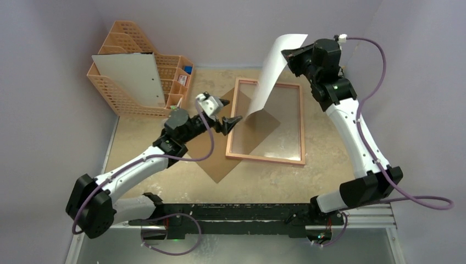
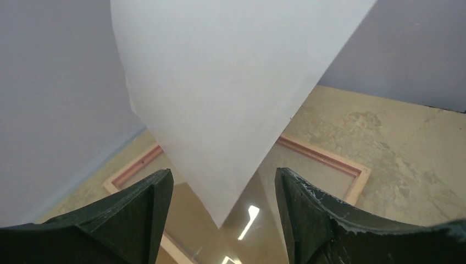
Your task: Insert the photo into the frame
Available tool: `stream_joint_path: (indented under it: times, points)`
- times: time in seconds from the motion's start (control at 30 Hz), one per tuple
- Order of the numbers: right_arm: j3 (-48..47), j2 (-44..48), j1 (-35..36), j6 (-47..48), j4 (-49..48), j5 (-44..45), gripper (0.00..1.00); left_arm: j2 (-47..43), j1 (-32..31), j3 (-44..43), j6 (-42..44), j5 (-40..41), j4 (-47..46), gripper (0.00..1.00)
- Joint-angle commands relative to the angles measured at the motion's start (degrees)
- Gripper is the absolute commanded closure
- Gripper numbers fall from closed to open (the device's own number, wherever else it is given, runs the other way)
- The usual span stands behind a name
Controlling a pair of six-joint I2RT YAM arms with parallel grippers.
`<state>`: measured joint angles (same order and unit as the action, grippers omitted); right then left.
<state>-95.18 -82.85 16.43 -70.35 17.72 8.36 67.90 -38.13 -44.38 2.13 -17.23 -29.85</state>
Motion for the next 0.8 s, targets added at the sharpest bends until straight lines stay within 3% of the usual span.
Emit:
stream_joint_path:
  times: [0.0,0.17,0.33,0.53,0.77]
  points:
    - [-0.26,4.04,-0.08,-7.41,-0.84,2.15,1.0,4.78,-6.63,-3.15,12.51,9.07,-10.69,0.3]
    - [-1.65,4.16,-0.08,-8.46,1.03,3.26,1.0,10.55,-14.23,-4.52,17.16,20.64,-20.02,0.28]
    - [-1.87,4.22,-0.03,-8.5,1.01,3.87,1.0,13.3,-16.92,-2.65,13.86,26.76,-28.38,0.27]
    - [-0.8,5.0,-0.03,-8.6,0.75,3.85,1.0,17.03,-17.37,-1.5,9.4,36.32,-38.08,0.35]
    - [-0.62,4.68,-0.14,-8.56,0.74,2.84,1.0,19.31,-17.47,-1.06,7.43,36.85,-42.61,0.54]
